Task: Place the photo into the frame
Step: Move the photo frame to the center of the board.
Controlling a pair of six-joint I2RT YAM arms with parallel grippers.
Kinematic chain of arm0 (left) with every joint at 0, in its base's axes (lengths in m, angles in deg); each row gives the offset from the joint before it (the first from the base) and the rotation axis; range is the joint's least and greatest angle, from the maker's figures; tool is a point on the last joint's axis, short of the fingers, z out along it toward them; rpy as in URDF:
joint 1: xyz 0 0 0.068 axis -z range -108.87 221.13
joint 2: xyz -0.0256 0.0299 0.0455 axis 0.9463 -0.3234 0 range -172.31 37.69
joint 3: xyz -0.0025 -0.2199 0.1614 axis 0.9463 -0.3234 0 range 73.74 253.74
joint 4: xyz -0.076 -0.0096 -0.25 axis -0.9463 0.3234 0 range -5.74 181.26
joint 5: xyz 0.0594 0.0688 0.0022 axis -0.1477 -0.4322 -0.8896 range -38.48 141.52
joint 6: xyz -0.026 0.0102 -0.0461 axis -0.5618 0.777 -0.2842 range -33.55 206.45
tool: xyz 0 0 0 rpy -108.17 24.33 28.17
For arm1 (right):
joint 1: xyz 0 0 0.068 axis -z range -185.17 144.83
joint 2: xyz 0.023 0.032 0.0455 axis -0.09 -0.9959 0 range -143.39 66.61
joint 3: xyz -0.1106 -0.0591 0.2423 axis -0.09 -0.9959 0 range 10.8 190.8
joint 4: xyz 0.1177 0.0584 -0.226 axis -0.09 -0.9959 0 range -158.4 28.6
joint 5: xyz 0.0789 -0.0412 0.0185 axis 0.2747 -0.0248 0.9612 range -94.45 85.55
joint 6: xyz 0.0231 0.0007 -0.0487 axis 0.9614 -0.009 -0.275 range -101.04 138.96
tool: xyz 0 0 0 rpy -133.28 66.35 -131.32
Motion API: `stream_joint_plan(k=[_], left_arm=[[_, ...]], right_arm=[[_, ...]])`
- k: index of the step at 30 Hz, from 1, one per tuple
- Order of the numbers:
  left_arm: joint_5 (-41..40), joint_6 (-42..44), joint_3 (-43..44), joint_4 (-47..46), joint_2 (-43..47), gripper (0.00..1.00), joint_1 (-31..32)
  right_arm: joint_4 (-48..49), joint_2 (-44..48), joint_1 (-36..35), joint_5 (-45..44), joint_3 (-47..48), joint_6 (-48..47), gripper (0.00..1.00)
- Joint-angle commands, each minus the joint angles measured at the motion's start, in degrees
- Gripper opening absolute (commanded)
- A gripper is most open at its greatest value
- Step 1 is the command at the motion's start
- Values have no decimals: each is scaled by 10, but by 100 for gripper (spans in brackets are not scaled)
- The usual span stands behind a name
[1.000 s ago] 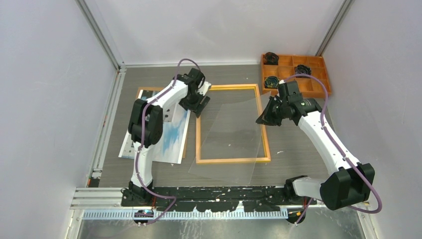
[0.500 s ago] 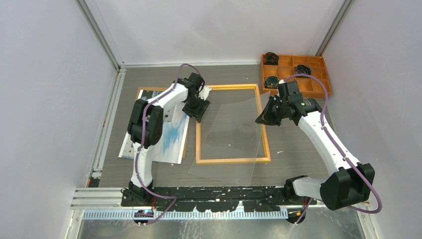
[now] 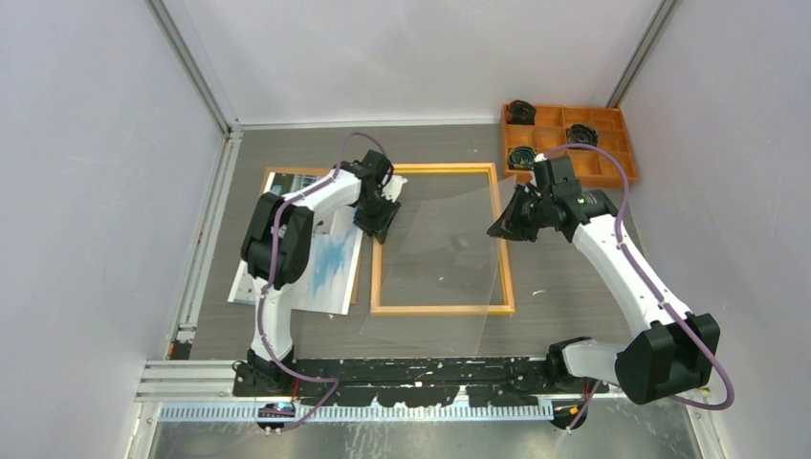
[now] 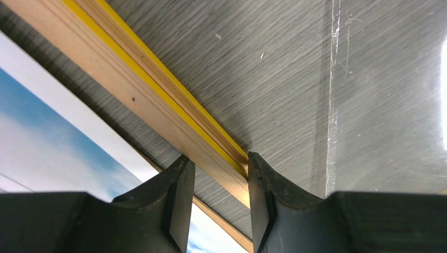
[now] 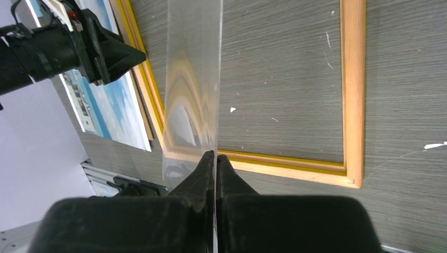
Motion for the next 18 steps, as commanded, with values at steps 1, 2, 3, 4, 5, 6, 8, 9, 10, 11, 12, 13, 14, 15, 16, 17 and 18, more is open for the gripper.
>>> stream_joint_plan(k=[1,2,3,4,5,6,8,9,10,11,12,13,14,15,16,17,18], left_arm=[[-56,39,-74,-21,26,35,-2],[-70,50,-89,-28,35,33,-2],[-82,59,-104,-32,41,33,-3],[-84,67,-116,-35,47,32,-5],[-103,76,-135,-41,53,31,-7],[-113,85,-146,-45,60,31,-9],[-127,100,-174,-57,71,31,-13],[-127,104,-183,-58,75,31,-16],[-123,103,-190,-56,78,31,-19],[-118,102,-195,-51,80,31,-21],[-115,101,-196,-48,83,32,-21],[-109,96,-196,-43,86,34,-21],[-100,93,-192,-37,90,37,-22],[-92,88,-186,-28,96,43,-23],[-67,82,-178,-17,104,49,-27],[-48,78,-170,-8,112,55,-34],[-30,72,-158,4,121,61,-41]], right_arm=[[38,15,-11,23,-2,19,1],[45,14,-16,27,-5,22,1],[51,13,-21,29,-6,24,1],[55,11,-27,29,-6,25,1],[60,8,-32,30,-7,27,1],[67,7,-35,32,-9,28,1],[78,3,-40,40,-14,31,1],[85,3,-42,43,-16,33,1],[90,2,-42,45,-18,33,1],[95,1,-43,47,-19,32,1],[99,1,-42,47,-20,31,1],[101,-1,-42,47,-18,27,1],[99,-3,-42,47,-15,23,1],[100,-5,-42,48,-10,20,1],[100,-7,-43,48,-6,17,1],[99,-9,-42,51,1,13,1],[98,-11,-43,53,9,9,1]])
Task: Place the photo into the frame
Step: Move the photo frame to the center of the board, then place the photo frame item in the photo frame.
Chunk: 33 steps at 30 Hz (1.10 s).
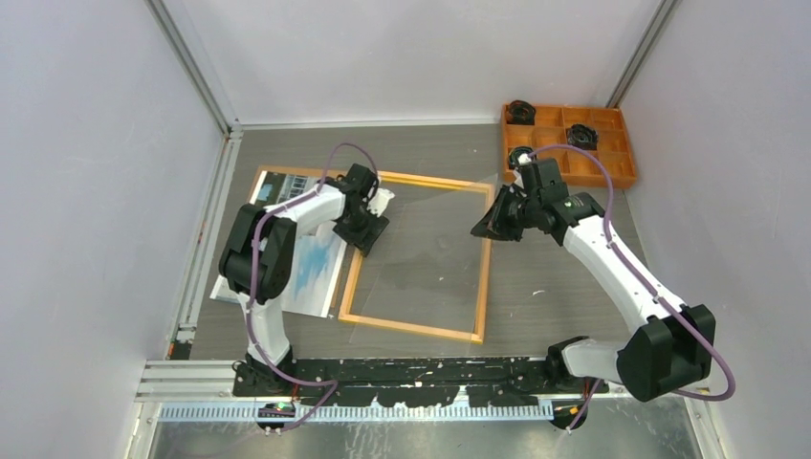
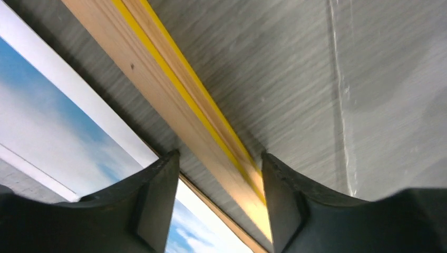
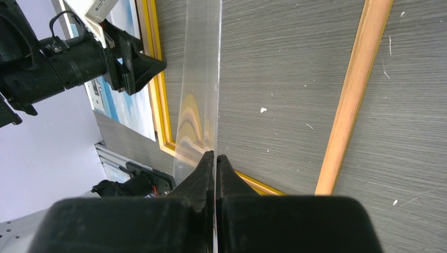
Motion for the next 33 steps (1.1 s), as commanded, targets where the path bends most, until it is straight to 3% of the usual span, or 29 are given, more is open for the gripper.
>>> stream_joint_plan(k=[1,7,13,21,33], left_arm=[[41,8,17,92,26,64,-33],[153,-12,106,159,69,79,-114],[214,-9,153,186,108,81,-172],[167,-1,146,166,130,81,-228],[96,39,19,87,105,81,-224]], right_arm=[[26,-8,-2,19,38,-19,1],[46,-36,-2,57,86,-23,1],[89,-64,-3,130,147,-21,1],[164,-147,2,155,199,0,1],[204,-312,36,132,183,43,2]])
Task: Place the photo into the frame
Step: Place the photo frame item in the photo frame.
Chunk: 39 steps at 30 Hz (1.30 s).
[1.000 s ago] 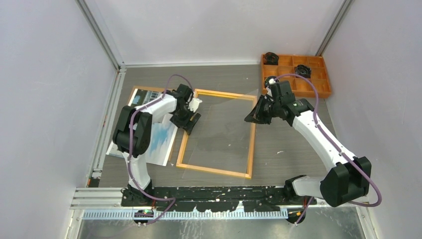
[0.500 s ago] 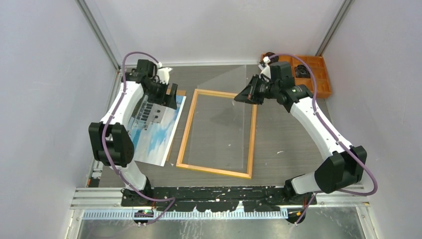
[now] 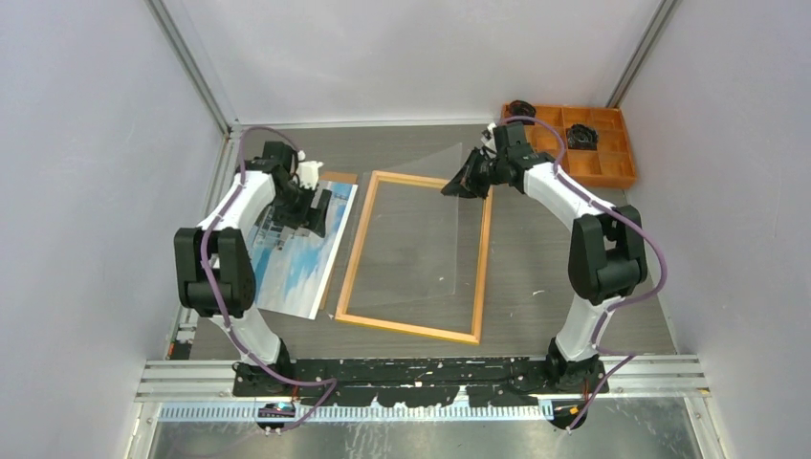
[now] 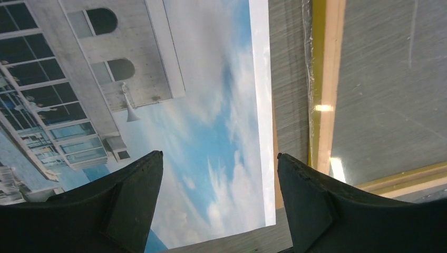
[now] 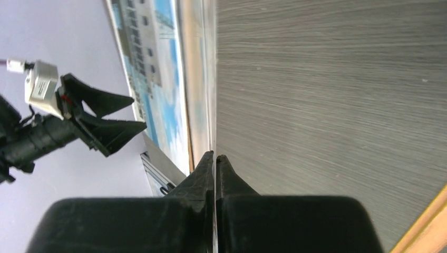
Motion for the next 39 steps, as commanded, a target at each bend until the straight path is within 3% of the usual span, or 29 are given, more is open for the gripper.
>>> stream_joint_plan(k=[1,5,11,29,39], left_arm=[[-22,17,-22,-49,-12,81,11],[-33,16,-32,-66,-32,80,24],[-51,14,-46,-91,-52,79,39],[-101,12,-57,-133,-98,78,84],[-110,11,-55,-129,-95,78,103]], right_arm=[[35,-19,18,-2,-7,34,7],[55,-34,37,11,-23,68,28],[103,-23,43,40,-73,109,49],[310,9,41,84,-253,245,50],[353,-6,9,51,-295,277,50]])
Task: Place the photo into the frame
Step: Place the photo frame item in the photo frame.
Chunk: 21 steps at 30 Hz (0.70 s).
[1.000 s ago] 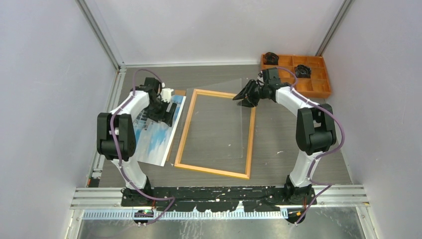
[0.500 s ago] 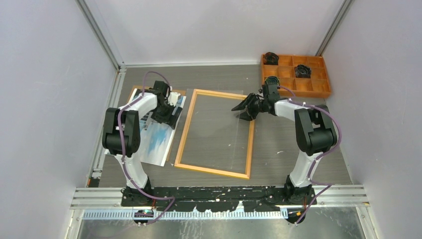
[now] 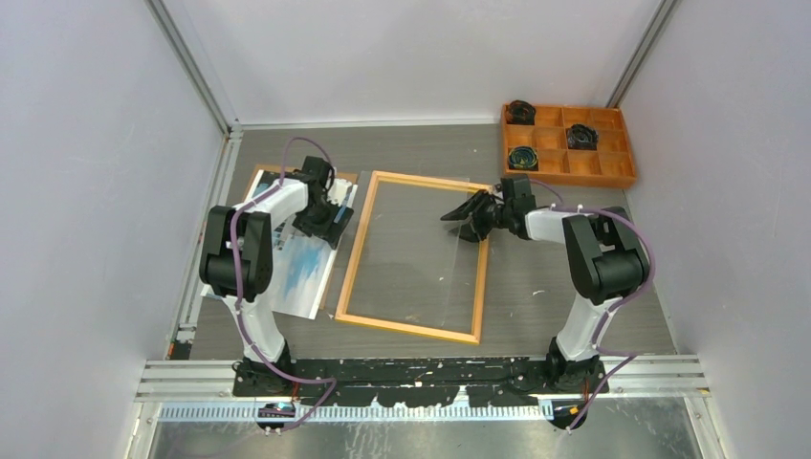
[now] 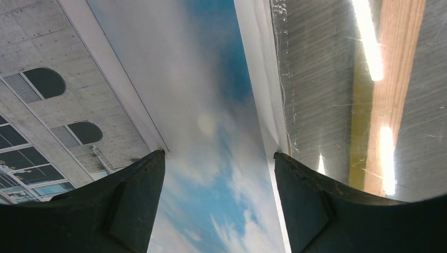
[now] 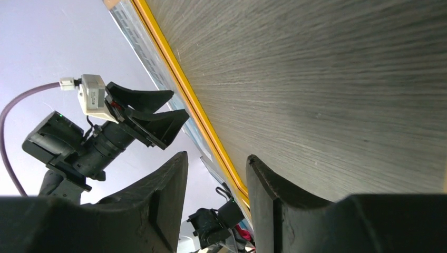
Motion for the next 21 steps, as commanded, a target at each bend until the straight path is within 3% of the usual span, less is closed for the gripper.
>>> stream_joint_plan(k=[1,3,9,16,21], left_arm=[[10,2,0,-17,-4,78,10],[8,3,0,-16,-4,78,10],[4,7,0,-13,-2,78,10],[0,15,12,-2,13,78,9],[-4,15,22,5,23,78,8]], right_arm=[[47,10,-25,-12,-9,25,49],[47,7,-33,-21,-14,26,44],[4,28,-37,-53,-19,12,14],[-149,82,-31,-83,18,-82,8],[-191,99,-31,-85,26,-132,8]])
